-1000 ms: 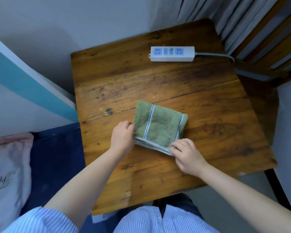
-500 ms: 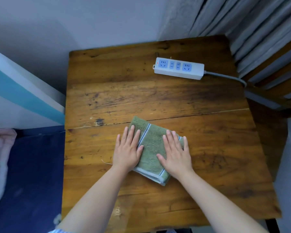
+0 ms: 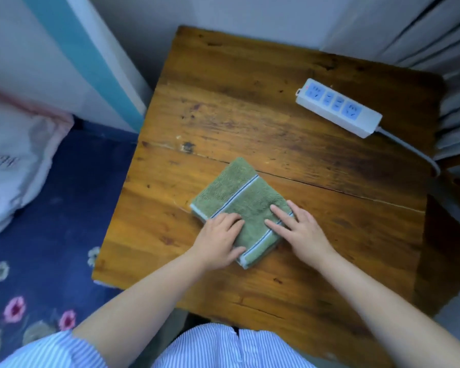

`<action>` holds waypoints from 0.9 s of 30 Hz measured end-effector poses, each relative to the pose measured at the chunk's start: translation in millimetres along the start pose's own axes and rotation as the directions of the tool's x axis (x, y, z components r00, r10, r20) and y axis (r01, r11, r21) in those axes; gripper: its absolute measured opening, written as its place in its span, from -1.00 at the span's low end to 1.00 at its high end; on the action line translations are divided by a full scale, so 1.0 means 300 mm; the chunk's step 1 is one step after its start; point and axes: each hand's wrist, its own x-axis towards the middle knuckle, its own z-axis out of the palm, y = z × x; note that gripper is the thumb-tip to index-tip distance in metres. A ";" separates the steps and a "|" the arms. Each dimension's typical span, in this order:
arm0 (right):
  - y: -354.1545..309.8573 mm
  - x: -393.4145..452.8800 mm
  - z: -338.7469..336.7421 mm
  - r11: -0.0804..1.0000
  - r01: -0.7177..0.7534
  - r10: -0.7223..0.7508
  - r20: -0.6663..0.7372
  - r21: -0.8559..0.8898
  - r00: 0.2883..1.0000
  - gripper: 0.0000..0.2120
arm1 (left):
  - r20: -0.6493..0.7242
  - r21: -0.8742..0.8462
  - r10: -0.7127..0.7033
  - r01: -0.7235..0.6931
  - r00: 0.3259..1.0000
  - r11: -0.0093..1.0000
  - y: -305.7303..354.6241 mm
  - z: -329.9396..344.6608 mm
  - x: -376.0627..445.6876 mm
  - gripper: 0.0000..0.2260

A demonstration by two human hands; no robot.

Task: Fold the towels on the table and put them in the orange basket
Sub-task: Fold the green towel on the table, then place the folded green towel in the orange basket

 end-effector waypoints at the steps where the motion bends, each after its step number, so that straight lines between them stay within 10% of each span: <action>1: 0.017 0.013 -0.017 0.997 0.058 -0.057 0.021 -0.047 0.998 -0.30 | -0.016 -0.005 -0.036 0.036 0.999 0.999 0.019 0.003 -0.010 -0.44; 11: 0.008 0.053 -0.165 0.943 0.315 -0.316 -0.014 0.103 0.949 -0.71 | -0.025 -0.174 -0.398 0.388 0.917 0.905 0.211 0.020 -0.053 -0.22; 19: -0.175 0.038 -0.378 0.941 0.237 -0.229 -0.065 0.241 0.971 -0.61 | -0.453 -0.318 -0.413 0.289 0.790 0.903 0.144 0.028 -0.226 -0.58; 27: -0.613 0.036 -0.483 0.896 0.365 -0.398 0.090 0.253 0.913 -0.45 | -0.457 -0.371 -0.476 0.325 0.751 0.870 0.012 0.040 -0.753 -0.58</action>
